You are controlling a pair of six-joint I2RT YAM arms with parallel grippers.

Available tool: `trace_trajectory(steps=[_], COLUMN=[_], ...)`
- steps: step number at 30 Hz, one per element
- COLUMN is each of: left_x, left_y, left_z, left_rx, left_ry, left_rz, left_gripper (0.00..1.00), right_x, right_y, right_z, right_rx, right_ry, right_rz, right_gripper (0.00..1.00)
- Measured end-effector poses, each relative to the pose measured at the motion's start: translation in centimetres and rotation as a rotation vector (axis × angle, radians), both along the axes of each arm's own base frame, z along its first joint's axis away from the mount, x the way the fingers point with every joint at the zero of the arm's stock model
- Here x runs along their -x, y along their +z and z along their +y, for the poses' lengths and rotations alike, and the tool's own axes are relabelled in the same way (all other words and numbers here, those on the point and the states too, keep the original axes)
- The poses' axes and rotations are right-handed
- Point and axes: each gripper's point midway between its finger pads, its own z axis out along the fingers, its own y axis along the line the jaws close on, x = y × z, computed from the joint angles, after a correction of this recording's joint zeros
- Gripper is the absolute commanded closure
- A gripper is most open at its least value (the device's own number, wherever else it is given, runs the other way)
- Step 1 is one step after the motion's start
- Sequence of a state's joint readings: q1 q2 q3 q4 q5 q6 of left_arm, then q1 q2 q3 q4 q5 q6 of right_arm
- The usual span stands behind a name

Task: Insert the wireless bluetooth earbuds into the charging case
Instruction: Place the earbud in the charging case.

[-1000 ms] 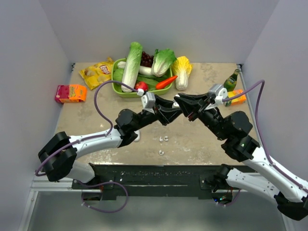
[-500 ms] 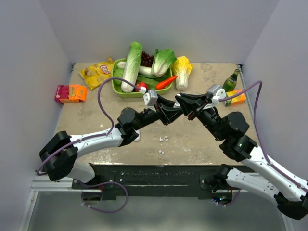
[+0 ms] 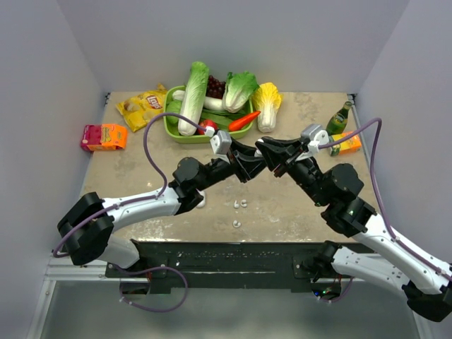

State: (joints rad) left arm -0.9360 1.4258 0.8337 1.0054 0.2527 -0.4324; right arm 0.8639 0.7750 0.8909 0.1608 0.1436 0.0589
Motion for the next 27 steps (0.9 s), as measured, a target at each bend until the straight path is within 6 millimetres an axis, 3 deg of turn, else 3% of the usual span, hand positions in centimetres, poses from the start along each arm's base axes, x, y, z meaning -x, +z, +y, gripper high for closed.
trace_trajectory(steps=[7,27], left_x=[-0.4,-0.75], left_y=[0.2,0.59], left_z=[0.17,0.65], left_rx=[0.002,0.007], left_ry=[0.014,0.029], left_rz=[0.001,0.0], left_gripper=[1.0,1.0], right_x=[-0.16,-0.38], right_y=[-0.85,-0.91], right_z=[0.05,-0.02], right_rx=[0.013,0.011], right_ry=[-0.005,-0.019], right_rz=[0.013,0.017], right_gripper=[1.0,1.0])
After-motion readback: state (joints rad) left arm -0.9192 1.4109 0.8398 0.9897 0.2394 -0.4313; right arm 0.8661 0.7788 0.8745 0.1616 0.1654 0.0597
